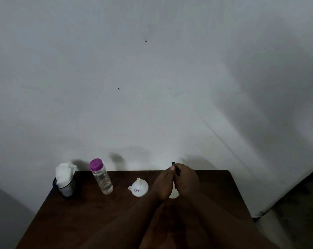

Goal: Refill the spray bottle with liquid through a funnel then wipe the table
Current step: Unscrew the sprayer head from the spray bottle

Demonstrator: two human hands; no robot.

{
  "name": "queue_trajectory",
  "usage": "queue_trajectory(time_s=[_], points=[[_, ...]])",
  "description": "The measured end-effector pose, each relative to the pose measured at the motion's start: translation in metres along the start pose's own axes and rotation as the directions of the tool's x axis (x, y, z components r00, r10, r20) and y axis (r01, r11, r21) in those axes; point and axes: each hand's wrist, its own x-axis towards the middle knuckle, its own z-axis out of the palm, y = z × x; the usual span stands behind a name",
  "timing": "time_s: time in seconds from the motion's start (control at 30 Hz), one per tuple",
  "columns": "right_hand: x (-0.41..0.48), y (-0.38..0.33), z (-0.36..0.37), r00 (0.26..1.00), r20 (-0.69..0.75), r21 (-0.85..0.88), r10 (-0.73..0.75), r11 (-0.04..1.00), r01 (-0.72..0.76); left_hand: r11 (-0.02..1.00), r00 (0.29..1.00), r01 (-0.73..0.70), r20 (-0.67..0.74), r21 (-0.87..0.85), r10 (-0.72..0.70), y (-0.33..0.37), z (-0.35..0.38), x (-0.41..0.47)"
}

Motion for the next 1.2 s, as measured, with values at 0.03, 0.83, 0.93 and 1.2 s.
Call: queue_trajectory(time_s=[0.03,0.83,0.93,1.2], points=[[-0.002,0.001,0.001,1.000,0.003,0.004,-0.007,1.000,0.007,1.000,1.000,-0.004,0.008,0.013,0.004,0.000,0.000,-0.002],[-0.085,-0.001,0.010,0.990,0.041,0.015,-0.132,0.991,0.132,0.995,0.996,-0.089,-0.012,-0.034,0.088,-0.026,-0.016,-0.096],[-0.098,-0.004,0.013,0.987,0.048,0.014,-0.154,0.988,0.153,0.996,0.998,-0.055,-0.022,-0.072,0.054,-0.032,-0.019,-0.110],[-0.131,-0.011,0.020,0.976,0.084,0.070,-0.201,0.978,0.196,0.994,0.999,-0.005,-0.034,-0.105,0.001,-0.041,-0.031,-0.147]])
